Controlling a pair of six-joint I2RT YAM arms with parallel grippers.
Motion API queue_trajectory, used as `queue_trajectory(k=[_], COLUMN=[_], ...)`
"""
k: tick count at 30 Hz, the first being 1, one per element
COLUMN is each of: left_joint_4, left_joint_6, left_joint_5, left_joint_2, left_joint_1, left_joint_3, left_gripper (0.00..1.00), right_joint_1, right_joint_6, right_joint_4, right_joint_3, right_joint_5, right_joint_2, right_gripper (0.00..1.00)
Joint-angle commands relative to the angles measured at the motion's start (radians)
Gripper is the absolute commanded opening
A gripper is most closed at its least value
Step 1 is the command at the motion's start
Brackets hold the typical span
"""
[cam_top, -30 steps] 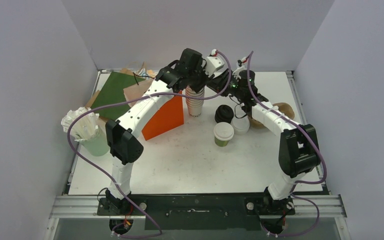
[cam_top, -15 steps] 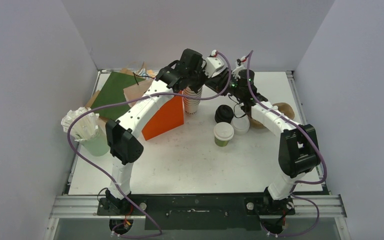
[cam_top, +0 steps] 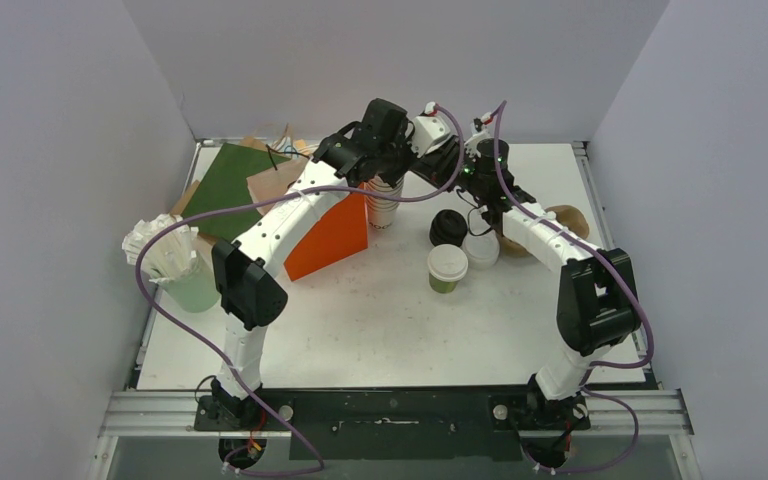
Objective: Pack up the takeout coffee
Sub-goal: Pick up the coffee cup.
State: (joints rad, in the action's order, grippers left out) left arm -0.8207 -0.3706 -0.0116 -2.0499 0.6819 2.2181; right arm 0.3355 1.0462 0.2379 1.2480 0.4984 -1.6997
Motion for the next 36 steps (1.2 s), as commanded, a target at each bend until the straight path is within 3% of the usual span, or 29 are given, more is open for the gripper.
queue_trajectory(k=[1, 4, 36], left_joint_4=[0.04, 0.051, 0.132], left_joint_6=[0.008, 0.021, 0.06], left_joint_5=[-0.003, -0.002, -0.025], left_joint_2=[0.035, 0.042, 0.094], left_joint_1=[0.013, 0.013, 0.002], left_joint_3=[0.056, 0.056, 0.061], left_gripper=[0.06, 0.0, 0.0], right_joint_1=[0.015, 0.018, 0.033], right_joint_6=[0.008, 0.005, -0.025], right_joint_4=[0.059, 0.048, -0.028], right_joint_3=[0.053, 0.059, 0.058], right_joint_5=[0.019, 0.019, 0.011], right_joint_2=[0.0, 0.0, -0.038], right_gripper=[0.2, 0.2, 0.14])
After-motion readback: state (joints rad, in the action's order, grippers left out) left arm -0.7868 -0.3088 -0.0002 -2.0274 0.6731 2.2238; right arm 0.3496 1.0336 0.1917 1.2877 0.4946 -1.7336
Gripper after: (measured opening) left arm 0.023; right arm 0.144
